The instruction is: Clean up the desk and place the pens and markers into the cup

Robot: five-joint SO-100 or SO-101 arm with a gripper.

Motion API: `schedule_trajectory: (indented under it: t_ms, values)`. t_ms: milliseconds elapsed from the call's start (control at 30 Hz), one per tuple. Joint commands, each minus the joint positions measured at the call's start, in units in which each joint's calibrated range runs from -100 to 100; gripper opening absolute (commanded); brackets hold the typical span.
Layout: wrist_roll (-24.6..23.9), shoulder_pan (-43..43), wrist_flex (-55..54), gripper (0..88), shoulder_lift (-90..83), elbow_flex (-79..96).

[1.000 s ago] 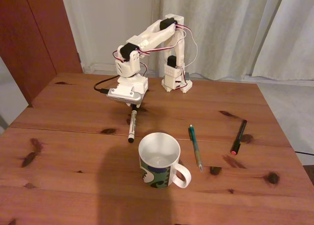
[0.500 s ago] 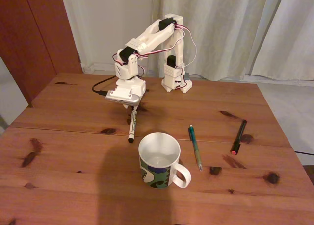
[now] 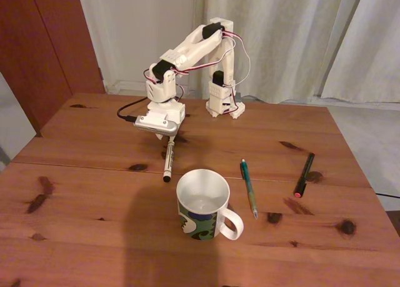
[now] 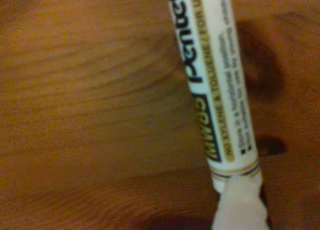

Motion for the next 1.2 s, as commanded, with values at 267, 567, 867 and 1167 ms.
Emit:
schedule_trajectory:
  t_ms: [267,567,867,1167]
  values:
    - [-0.2,-0.3,-0.7,12.6,-0.3,-1.1]
    - [-0.2,-4.0,-0.8,12.6,-0.3,-1.1]
    - [-0.1,-4.0,-1.0,12.6,-0.3,-1.0]
    - [0.4,-3.6,-1.1,12.6,-0.3,-0.3]
